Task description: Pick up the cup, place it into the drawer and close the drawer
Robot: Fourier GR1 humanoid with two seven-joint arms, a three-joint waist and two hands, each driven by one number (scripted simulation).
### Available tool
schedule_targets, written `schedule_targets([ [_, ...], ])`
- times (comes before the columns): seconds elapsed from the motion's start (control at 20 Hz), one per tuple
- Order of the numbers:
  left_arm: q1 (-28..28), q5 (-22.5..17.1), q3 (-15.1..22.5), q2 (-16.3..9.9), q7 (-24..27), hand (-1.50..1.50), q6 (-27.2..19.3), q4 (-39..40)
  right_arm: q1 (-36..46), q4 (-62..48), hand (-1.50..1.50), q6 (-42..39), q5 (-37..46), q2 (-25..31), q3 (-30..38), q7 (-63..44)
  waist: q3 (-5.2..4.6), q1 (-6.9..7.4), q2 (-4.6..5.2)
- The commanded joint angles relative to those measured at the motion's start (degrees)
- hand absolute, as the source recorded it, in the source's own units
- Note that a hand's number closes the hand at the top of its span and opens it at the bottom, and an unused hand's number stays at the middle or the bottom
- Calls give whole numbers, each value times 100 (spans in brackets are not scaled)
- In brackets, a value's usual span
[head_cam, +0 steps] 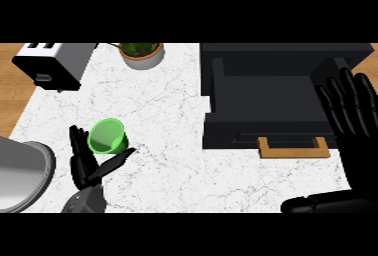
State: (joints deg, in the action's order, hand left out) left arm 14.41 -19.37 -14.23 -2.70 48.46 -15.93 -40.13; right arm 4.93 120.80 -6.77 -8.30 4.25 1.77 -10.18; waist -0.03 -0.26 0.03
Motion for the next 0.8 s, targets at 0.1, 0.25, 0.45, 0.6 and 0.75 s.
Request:
schedule_targets([
  [0.1,217,-185,-245,-43,740,-150,477,857,-70,397,-150,15,-166,80,54,-445,-1,-13,2],
  [0.25,280,-326,-236,-198,367,-150,591,701,-157,-83,-150,-101,14,-34,6,217,2,9,0],
  [0.45,825,-399,-417,-206,776,-150,871,1624,339,93,-150,6,-344,167,264,-494,-2,-19,8],
  [0.6,706,-493,-340,10,707,-150,1059,1324,152,23,-150,168,8,-83,-22,-251,1,4,0],
  [0.75,917,-460,-296,-148,724,-150,1564,1579,607,-80,-150,106,-216,165,245,-551,-2,-7,9],
])
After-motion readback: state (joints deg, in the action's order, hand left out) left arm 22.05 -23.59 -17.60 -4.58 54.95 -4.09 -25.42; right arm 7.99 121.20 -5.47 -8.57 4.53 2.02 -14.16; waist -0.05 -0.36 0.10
